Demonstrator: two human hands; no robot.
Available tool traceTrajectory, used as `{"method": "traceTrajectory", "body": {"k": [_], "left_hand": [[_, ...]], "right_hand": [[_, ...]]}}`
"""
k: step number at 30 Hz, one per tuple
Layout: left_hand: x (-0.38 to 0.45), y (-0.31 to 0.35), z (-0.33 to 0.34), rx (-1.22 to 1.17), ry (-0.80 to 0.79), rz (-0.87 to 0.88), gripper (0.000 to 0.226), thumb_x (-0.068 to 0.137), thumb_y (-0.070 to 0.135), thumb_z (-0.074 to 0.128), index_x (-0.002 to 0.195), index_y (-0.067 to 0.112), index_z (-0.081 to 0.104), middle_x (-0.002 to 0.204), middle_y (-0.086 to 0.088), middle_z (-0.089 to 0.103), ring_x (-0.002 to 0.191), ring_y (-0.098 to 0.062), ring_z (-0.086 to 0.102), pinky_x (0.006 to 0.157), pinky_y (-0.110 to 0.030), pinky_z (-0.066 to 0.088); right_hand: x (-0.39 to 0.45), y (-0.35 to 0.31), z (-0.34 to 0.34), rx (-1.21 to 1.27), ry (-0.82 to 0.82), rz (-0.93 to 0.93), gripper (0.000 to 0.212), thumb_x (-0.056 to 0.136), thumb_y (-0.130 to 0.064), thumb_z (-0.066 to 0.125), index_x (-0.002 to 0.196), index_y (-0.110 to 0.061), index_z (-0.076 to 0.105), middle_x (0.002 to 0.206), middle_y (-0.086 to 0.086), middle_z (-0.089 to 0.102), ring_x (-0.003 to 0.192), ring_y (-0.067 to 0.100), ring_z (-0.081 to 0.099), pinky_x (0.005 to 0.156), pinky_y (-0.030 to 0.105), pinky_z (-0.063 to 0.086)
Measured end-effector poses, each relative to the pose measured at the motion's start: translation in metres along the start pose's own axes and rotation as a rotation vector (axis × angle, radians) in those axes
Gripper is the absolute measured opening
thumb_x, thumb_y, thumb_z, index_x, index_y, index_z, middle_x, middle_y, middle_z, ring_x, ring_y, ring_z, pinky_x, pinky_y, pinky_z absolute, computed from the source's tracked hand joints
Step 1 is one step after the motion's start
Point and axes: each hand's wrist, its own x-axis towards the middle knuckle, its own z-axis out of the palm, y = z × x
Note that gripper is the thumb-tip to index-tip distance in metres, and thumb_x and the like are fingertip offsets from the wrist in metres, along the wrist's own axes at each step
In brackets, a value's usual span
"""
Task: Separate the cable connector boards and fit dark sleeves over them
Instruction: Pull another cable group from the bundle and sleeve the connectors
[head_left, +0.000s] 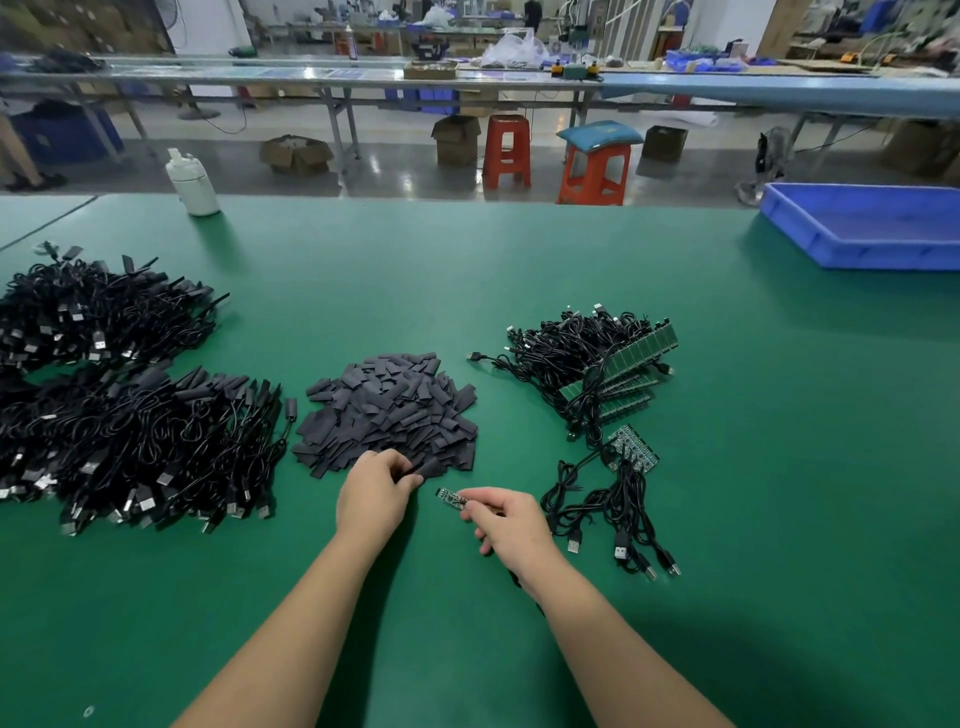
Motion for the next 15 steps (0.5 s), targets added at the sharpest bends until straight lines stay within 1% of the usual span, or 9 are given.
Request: {"method": "traceTrajectory", "body": {"k": [3, 6, 8, 10, 12, 13, 15], "left_hand": [[-0.004, -0.003, -0.004, -0.101, 0.06, 0.009, 0.009, 0.086, 0.03, 0.073, 0.087, 0.022, 0.07, 0.089, 0.002, 0.064, 0.083, -0.02, 0.059, 0.07, -0.03, 0.043], [-0.01, -0.005, -0.01, -0.208, 0.141, 0.018, 0.005, 0.088, 0.028, 0.07, 0.084, 0.024, 0.071, 0.079, 0.008, 0.069, 0.073, -0.012, 0.06, 0.062, -0.027, 0.043], [-0.014, -0.006, -0.014, -0.288, 0.139, 0.023, 0.007, 0.09, 0.026, 0.068, 0.085, 0.028, 0.071, 0.076, 0.013, 0.069, 0.074, -0.006, 0.061, 0.062, -0.022, 0.043], [-0.018, -0.005, -0.015, -0.344, 0.033, 0.07, 0.012, 0.092, 0.022, 0.066, 0.091, 0.032, 0.072, 0.078, 0.015, 0.07, 0.079, -0.001, 0.062, 0.066, -0.014, 0.042], [-0.025, -0.006, -0.013, -0.334, -0.104, 0.154, 0.019, 0.093, 0.02, 0.065, 0.104, 0.032, 0.074, 0.086, 0.018, 0.071, 0.085, 0.004, 0.061, 0.072, -0.007, 0.039], [-0.028, -0.009, -0.011, -0.285, -0.158, 0.208, 0.021, 0.093, 0.02, 0.065, 0.11, 0.031, 0.073, 0.092, 0.017, 0.069, 0.09, 0.001, 0.061, 0.075, -0.007, 0.038], [-0.032, -0.014, -0.006, -0.068, -0.228, 0.331, 0.025, 0.094, 0.023, 0.063, 0.118, 0.026, 0.07, 0.097, 0.009, 0.062, 0.094, -0.01, 0.058, 0.077, -0.017, 0.04]], "right_hand": [[0.0, -0.001, -0.002, -0.04, -0.012, 0.001, 0.021, 0.095, -0.008, 0.056, 0.107, -0.015, 0.073, 0.082, -0.003, 0.068, 0.049, 0.001, 0.05, 0.051, 0.018, 0.047], [0.0, -0.001, -0.004, -0.077, -0.021, 0.002, 0.019, 0.097, -0.01, 0.055, 0.106, -0.015, 0.071, 0.088, -0.001, 0.07, 0.053, 0.003, 0.051, 0.052, 0.018, 0.048], [0.0, -0.001, -0.005, -0.093, -0.032, -0.005, 0.018, 0.098, -0.011, 0.054, 0.104, -0.017, 0.069, 0.095, 0.001, 0.072, 0.057, 0.004, 0.054, 0.054, 0.019, 0.05], [0.001, -0.001, -0.004, -0.1, -0.038, -0.012, 0.016, 0.1, -0.011, 0.053, 0.104, -0.017, 0.068, 0.097, 0.0, 0.073, 0.056, 0.003, 0.056, 0.054, 0.02, 0.051], [0.002, -0.001, -0.003, -0.104, -0.039, -0.014, 0.016, 0.101, -0.012, 0.052, 0.106, -0.014, 0.067, 0.098, -0.001, 0.073, 0.054, 0.0, 0.057, 0.052, 0.019, 0.05], [0.003, -0.001, -0.002, -0.098, -0.042, -0.013, 0.016, 0.101, -0.011, 0.051, 0.107, -0.012, 0.066, 0.097, -0.001, 0.073, 0.053, 0.001, 0.057, 0.052, 0.019, 0.05], [0.003, -0.001, -0.002, -0.088, -0.048, -0.009, 0.017, 0.101, -0.01, 0.05, 0.107, -0.011, 0.066, 0.096, 0.001, 0.073, 0.054, 0.003, 0.057, 0.053, 0.019, 0.051]]}}
